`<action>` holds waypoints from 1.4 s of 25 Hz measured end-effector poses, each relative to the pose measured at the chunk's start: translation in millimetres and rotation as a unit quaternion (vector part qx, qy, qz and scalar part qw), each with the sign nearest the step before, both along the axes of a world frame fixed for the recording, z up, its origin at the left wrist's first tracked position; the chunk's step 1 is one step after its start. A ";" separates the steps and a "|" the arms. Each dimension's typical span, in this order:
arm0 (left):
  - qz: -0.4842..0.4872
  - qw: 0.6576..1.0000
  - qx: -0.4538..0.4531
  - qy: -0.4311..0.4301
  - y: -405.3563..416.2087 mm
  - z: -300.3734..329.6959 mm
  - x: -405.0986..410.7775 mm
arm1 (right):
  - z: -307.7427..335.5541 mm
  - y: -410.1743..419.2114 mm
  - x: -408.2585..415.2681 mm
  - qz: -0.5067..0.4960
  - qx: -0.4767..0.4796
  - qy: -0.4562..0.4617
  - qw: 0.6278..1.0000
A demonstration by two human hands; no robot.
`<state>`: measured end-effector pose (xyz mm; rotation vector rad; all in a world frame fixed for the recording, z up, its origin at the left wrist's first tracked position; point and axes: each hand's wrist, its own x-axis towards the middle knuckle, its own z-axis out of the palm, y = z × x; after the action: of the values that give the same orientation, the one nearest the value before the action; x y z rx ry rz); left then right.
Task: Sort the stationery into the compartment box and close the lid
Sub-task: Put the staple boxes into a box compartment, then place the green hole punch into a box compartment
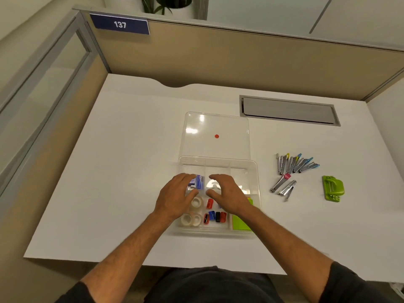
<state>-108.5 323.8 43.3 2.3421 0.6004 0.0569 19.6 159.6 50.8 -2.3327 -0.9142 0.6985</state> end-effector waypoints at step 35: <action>-0.104 0.964 0.186 0.161 -230.1 -46.5 138.3 | -34.7 -350.5 225.3 -0.322 -0.058 -0.027 0.944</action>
<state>29.8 93.7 -3.2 2.7956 0.5283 -0.3416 244.9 -190.9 16.1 -2.5475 -0.0898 0.4147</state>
